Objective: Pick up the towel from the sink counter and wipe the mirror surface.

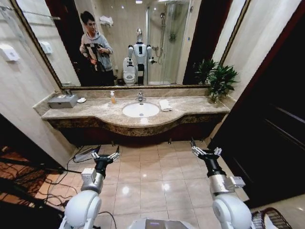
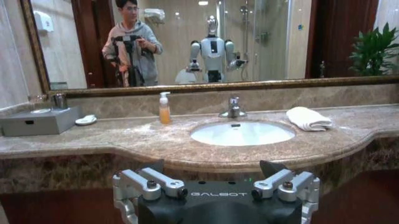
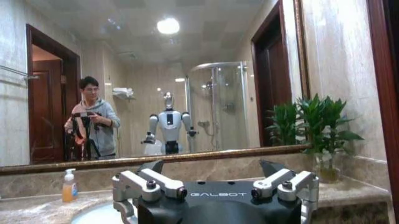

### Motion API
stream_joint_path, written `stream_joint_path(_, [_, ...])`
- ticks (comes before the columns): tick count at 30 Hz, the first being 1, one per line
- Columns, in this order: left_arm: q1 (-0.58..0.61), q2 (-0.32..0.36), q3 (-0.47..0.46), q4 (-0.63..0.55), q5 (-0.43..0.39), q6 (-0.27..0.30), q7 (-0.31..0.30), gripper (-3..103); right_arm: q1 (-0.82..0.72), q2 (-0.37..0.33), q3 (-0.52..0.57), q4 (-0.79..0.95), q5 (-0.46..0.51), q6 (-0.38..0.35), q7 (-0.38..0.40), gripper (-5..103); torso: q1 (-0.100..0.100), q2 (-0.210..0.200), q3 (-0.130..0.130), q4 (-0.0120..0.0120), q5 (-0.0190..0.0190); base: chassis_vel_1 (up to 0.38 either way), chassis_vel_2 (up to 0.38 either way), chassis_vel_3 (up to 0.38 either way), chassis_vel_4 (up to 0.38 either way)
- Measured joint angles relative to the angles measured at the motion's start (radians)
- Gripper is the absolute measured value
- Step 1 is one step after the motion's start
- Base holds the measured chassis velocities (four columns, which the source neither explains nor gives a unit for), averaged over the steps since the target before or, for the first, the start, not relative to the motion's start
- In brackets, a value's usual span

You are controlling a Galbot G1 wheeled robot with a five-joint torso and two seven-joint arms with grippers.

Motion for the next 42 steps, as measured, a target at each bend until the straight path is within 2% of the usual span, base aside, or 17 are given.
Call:
stream_joint_path(14, [0.000, 0.000, 0.000, 0.000, 0.000, 0.000, 0.000, 100, 0.009, -0.002, 0.009, 0.015, 0.015, 0.052, 0.002, 100, 0.000, 0.000, 0.000, 0.0002, 0.0002, -0.075, 0.070, 0.074, -0.081])
stream_joint_path(20, [0.000, 0.000, 0.000, 0.000, 0.000, 0.000, 0.000, 100, 0.039, -0.018, 0.000, 0.007, 0.029, 0.018, -0.011, 100, -0.001, 0.000, 0.000, 0.0001, 0.0002, 0.000, 0.000, 0.000, 0.000])
stream_joint_path(30, [0.000, 0.000, 0.000, 0.000, 0.000, 0.000, 0.000, 100, 0.056, -0.009, -0.007, -0.011, 0.028, 0.006, -0.016, 100, 0.000, 0.000, 0.000, 0.0000, 0.0002, -0.032, 0.035, 0.030, -0.027])
stream_joint_path(42, [0.000, 0.000, 0.000, 0.000, 0.000, 0.000, 0.000, 100, 0.065, -0.017, -0.007, -0.011, 0.031, -0.007, -0.018, 100, 0.000, 0.000, 0.000, 0.0001, -0.0002, -0.183, 0.177, 0.185, -0.177])
